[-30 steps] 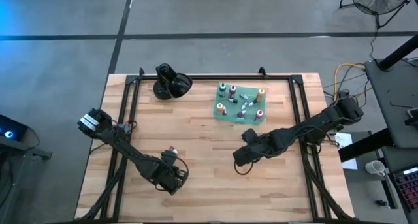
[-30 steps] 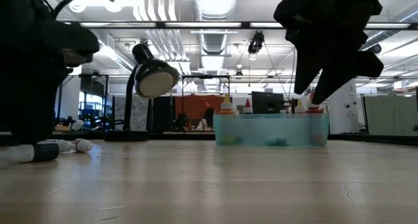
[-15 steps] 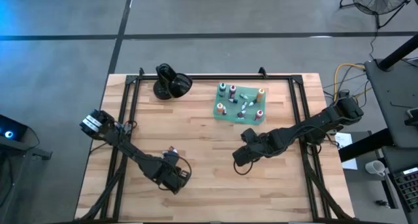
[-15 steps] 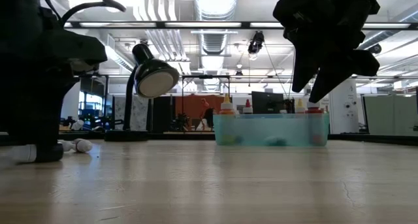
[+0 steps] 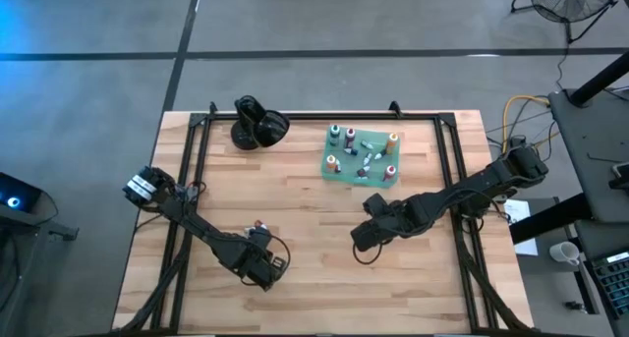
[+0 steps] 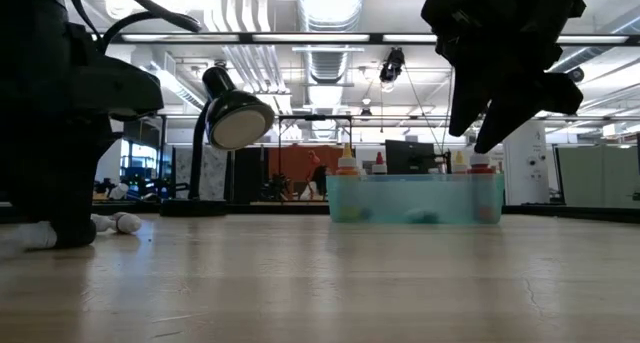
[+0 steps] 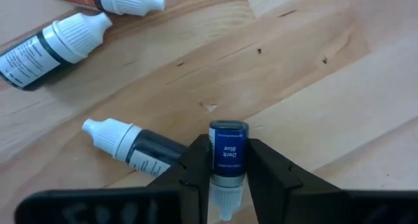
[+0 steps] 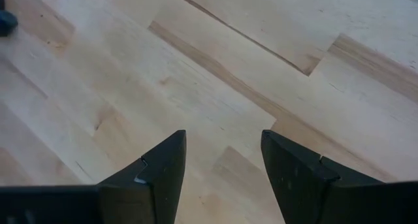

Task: Pick & Place food coloring
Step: Put the dark blue food coloring bottle into the green bin

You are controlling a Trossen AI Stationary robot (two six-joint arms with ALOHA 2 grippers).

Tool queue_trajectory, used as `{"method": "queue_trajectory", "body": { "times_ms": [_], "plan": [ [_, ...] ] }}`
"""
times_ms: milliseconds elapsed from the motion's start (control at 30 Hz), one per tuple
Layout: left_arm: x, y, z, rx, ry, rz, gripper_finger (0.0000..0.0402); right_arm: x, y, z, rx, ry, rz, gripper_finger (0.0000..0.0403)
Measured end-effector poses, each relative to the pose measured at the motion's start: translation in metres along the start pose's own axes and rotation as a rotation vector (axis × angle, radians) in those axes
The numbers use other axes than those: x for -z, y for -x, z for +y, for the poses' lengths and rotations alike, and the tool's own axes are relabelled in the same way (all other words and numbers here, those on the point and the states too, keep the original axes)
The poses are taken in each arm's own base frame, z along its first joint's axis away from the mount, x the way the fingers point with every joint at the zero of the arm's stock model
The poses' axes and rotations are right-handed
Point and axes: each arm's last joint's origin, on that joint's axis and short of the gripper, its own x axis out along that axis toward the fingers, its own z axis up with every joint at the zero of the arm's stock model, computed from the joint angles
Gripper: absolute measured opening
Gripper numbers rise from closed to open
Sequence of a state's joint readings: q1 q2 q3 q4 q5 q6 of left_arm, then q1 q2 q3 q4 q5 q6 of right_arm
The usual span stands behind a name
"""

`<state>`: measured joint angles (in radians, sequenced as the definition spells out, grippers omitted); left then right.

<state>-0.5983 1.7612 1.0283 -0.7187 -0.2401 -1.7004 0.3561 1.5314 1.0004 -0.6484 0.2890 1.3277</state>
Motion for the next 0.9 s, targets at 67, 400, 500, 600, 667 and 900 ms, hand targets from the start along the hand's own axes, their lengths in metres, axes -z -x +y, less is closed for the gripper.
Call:
{"method": "queue_trajectory", "body": {
  "times_ms": [67, 400, 500, 600, 667, 900],
  "plan": [
    [0.0, 0.0, 0.0, 0.0, -0.002, 0.001, 0.0052, 0.001, 0.002, 0.0, -0.006, 0.003, 0.0, 0.0192],
    [-0.019, 0.016, -0.024, 0.115, -0.095, -0.054, 0.0052, 0.011, 0.033, 0.006, -0.082, 0.022, -0.151, 0.0176],
    [-0.038, 0.024, -0.037, 0.157, -0.167, -0.096, 0.0052, 0.013, 0.053, 0.01, -0.131, 0.055, -0.248, 0.0167],
    [-0.064, 0.035, -0.05, 0.197, -0.271, -0.141, 0.0052, 0.014, 0.076, 0.012, -0.165, 0.072, -0.32, 0.0157],
    [-0.082, 0.043, -0.058, 0.222, -0.341, -0.176, 0.0052, 0.013, 0.092, 0.011, -0.162, 0.071, -0.344, 0.015],
    [-0.155, 0.075, -0.075, 0.275, -0.564, -0.329, 0.0051, 0.011, 0.128, -0.011, -0.025, -0.03, -0.31, 0.0126]
  ]
}}
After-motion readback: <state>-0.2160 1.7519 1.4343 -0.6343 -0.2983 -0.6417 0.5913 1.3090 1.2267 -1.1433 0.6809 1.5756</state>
